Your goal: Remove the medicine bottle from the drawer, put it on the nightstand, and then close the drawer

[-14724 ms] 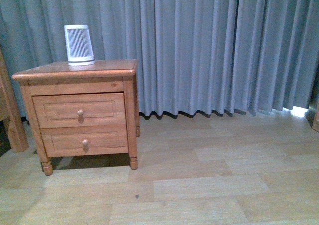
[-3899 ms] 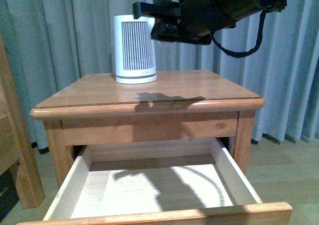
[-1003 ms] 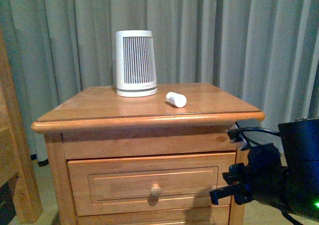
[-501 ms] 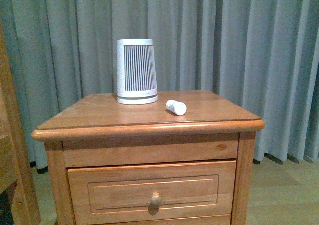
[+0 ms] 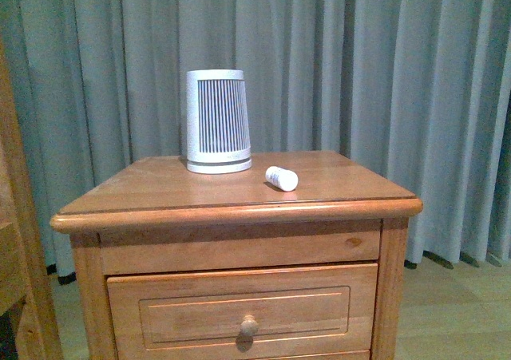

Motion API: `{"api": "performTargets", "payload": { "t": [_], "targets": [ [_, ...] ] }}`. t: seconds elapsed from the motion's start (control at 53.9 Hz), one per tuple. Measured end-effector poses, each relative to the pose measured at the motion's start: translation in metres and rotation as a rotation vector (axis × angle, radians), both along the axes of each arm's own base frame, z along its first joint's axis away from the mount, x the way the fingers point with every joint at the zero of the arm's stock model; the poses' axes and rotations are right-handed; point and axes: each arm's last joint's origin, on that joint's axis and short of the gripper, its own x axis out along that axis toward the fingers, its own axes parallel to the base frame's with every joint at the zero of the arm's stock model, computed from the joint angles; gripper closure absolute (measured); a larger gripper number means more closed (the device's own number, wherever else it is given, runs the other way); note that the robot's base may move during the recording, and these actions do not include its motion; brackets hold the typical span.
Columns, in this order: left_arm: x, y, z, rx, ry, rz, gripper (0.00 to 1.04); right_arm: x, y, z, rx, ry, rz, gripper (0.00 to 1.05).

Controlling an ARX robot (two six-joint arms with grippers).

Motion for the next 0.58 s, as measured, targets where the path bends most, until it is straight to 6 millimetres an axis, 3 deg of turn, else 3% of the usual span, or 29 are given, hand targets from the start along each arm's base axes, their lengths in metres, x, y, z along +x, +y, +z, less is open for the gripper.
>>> {"api": "performTargets", "payload": {
  "t": [0.223,0.334,0.408,0.576],
  "targets": [
    [0.0000,0.0000,0.0000,0.000,0.000,0.000,0.07,-0.0005,0.0000,0.0007,-0.004,-0.009,0.001,1.00],
    [0.0000,0.0000,0.0000,0.000,0.000,0.000,0.07,-0.0005,0.0000,0.0007,-0.003,-0.009,0.002,0.80],
    [0.0000,0.0000,0.0000,0.000,0.000,0.000,0.07,-0.0005,0.0000,0.0007,-0.003,-0.009,0.002,0.59],
    [0.0000,0.0000,0.0000,0.000,0.000,0.000,0.07,-0.0005,0.0000,0.0007,-0.003,-0.009,0.002,0.28]
  ]
}}
